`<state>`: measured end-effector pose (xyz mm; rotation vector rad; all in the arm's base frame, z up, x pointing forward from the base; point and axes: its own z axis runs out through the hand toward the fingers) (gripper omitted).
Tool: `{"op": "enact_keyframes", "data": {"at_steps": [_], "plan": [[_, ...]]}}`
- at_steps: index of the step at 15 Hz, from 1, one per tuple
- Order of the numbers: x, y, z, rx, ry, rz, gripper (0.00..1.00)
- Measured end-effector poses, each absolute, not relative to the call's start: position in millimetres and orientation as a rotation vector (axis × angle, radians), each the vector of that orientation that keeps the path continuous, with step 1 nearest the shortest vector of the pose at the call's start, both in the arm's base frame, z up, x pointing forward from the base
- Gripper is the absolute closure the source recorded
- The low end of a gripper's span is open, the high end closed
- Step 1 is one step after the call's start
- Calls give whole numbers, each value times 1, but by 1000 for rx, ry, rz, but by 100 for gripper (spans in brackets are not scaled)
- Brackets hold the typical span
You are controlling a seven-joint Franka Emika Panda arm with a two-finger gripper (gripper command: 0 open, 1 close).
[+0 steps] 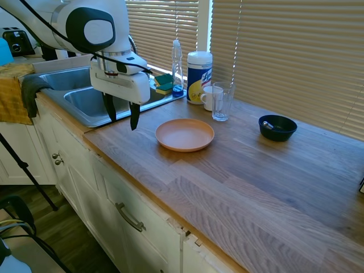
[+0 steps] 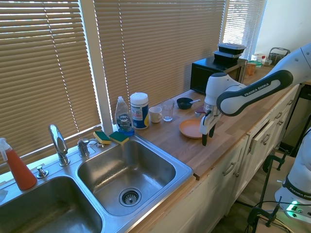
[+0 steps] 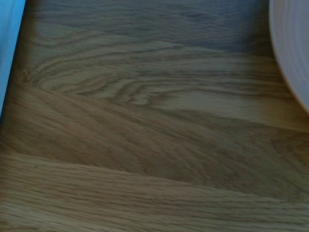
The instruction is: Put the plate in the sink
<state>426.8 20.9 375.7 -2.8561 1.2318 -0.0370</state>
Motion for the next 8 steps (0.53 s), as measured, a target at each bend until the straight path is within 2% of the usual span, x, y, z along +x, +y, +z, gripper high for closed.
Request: {"op": "enact_keyframes", "data": {"at_steps": [4, 8], "plan": [[430, 13, 379, -2831, 1272, -48, 0], [445, -43, 398, -2772, 1329, -109, 0]]}}
